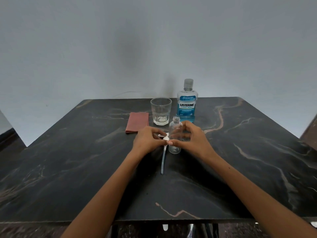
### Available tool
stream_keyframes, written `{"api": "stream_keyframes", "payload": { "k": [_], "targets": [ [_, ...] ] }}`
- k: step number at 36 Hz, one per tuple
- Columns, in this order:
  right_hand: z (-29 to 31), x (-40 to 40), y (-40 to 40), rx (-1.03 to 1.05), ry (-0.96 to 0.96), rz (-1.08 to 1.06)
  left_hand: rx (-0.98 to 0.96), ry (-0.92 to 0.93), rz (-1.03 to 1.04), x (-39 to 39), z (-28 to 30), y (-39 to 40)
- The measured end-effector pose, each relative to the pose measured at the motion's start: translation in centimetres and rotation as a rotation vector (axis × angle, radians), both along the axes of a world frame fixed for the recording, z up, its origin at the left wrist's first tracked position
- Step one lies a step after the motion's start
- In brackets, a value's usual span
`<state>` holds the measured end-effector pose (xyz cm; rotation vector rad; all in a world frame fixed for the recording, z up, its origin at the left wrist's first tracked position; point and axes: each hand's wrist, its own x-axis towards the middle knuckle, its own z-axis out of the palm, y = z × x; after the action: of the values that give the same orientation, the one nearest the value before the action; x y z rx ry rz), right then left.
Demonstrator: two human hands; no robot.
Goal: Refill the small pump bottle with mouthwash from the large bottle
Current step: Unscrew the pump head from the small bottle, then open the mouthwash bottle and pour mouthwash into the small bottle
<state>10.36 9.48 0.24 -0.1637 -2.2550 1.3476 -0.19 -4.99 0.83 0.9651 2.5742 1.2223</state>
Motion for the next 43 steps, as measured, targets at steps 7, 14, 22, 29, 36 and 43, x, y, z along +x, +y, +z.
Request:
{"api": "stream_keyframes", "payload": {
  "k": [7,14,22,29,36,43],
  "targets": [
    [-0.2,0.0,-0.2,0.013,0.015,-0.027,-0.043,0.071,0.056,-0.2,-0.1,-0.4],
    [-0.3,-0.1,-0.7,0.024,0.024,-0.029,-0.090,0.081,0.137,-1.1,0.0,-2.0],
    [-0.4,-0.2,-1.3,0.039,0.020,-0.027,-0.067,0.050,0.155,-1.7,0.0,-2.9],
    [-0.3,-0.1,-1.4,0.034,0.020,-0.001,-0.046,0.041,0.138,-1.4,0.0,-2.8],
    [-0.4,0.1,-1.4,0.034,0.007,0.028,-0.031,0.042,0.138,-1.4,0.0,-2.8],
    [-0.2,0.6,-1.0,0.064,-0.052,0.042,0.015,0.106,0.151,-1.5,-0.2,-2.9]
  ]
}}
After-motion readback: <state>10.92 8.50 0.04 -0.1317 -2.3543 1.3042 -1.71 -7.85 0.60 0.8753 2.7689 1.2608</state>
